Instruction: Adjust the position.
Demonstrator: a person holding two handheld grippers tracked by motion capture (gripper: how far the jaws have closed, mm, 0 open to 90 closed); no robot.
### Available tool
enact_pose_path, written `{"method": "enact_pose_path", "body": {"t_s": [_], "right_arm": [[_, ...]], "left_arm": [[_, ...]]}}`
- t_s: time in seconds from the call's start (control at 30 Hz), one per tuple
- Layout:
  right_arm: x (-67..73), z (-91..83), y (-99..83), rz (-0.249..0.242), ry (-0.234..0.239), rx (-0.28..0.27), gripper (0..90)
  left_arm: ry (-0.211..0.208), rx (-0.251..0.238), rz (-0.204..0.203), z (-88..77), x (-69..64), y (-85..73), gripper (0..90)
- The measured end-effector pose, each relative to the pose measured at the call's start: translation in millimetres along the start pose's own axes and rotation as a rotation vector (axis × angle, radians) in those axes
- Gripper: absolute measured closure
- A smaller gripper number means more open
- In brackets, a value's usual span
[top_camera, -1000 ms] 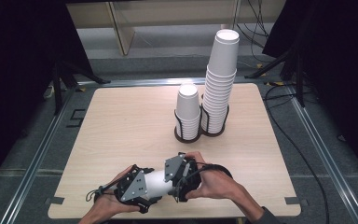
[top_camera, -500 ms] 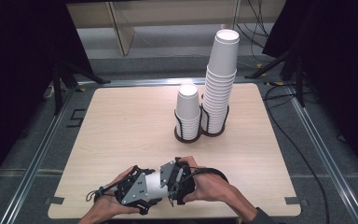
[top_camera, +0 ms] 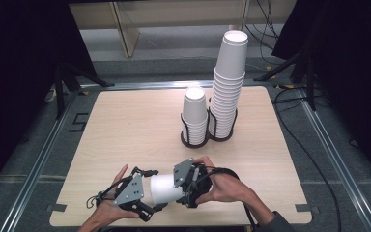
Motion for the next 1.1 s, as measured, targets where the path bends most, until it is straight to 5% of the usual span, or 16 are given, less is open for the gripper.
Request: {"method": "enact_pose_path", "body": {"t_s": [0.3, 0.4, 0.63, 1.1], "right_arm": [[-16.9, -36.0, -2.8, 0.114, -0.013, -0.216, 21.8], [-20.8, -42.4, -2.5, 0.154, -0.030, -0.275, 21.8], [-22.8, -42.9, 1.4, 0.147, -0.009, -0.365, 21.8], [-16.8, -23.4, 5.2, 0.136, 0.077, -0.419, 21.8]], "left_arm": [[0.006, -0.221, -0.190, -13.2, 15.3, 9.7, 15.0], [0.021, -0.239, -0.238, -15.4, 17.2, 10.7, 13.9], [0.003, -0.279, -0.326, -14.9, 17.3, 12.5, 13.9], [-0.012, -0.330, -0.347, -10.7, 11.2, 18.4, 3.4]]}}
Point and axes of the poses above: each handheld gripper's, and its own axes: z roughly forward along the jaws, y roughly out of its top, x roughly to its left, the point moved 4 cm from there along z, roughly forward along the jaws, and after that the axes turned 9 degrees about -x, right-handed, at the moved point
